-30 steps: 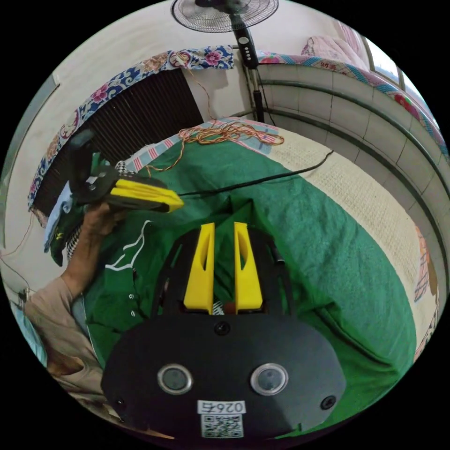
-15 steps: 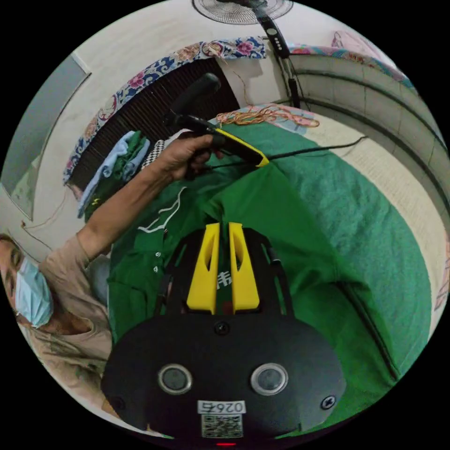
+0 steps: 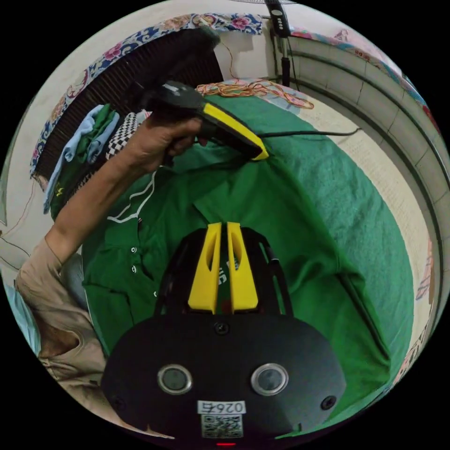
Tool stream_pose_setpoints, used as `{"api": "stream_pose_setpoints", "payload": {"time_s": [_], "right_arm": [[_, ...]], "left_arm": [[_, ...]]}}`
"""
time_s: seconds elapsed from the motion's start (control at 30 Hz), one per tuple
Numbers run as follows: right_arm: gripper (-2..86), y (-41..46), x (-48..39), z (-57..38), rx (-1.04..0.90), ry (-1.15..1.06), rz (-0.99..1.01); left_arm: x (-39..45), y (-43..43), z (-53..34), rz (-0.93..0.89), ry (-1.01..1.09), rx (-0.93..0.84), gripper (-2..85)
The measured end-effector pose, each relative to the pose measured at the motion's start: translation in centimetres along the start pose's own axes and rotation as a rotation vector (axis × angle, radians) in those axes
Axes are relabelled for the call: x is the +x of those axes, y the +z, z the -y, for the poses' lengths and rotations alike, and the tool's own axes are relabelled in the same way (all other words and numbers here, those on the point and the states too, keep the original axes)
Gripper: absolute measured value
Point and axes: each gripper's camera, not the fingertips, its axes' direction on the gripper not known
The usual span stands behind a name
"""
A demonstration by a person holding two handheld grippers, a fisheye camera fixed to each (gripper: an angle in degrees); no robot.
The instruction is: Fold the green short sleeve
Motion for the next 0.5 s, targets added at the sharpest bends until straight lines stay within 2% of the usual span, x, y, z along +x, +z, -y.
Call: {"api": "stream_pose_setpoints", "payload": {"time_s": [0.1,0.17,0.23,0.33,0.4,0.47,0.5], "right_arm": [[-0.8,-6.8,-0.8,-4.8,0.16,0.041,-0.03],[-0.9,-14.0,-2.4,-10.8,0.39,0.06,-0.138],[-0.9,-19.1,-4.2,-15.8,0.5,0.055,-0.24],[-0.9,-26.5,-7.6,-24.3,0.511,0.106,-0.45],[-0.9,-30.4,-9.7,-29.9,0.498,0.157,-0.537],[-0.9,-35.1,-12.0,-37.5,0.433,0.26,-0.575],[-0.9,-36.1,-12.4,-39.4,0.406,0.295,-0.57]], "left_arm": [[0.6,-1.1,-2.9,-0.051,-0.068,0.143,-1.0],[1.8,-2.6,-5.5,-0.031,-0.066,0.27,-1.0],[4.4,-5.4,-9.9,0.015,-0.049,0.486,-1.0],[8.8,-8.5,-15.1,0.0,0.016,0.762,-1.0],[11.4,-9.4,-16.8,-0.109,0.057,0.843,-1.0],[14.1,-9.2,-17.3,-0.265,0.104,0.854,-1.0],[16.1,-8.4,-16.7,-0.375,0.123,0.796,-1.0]]}}
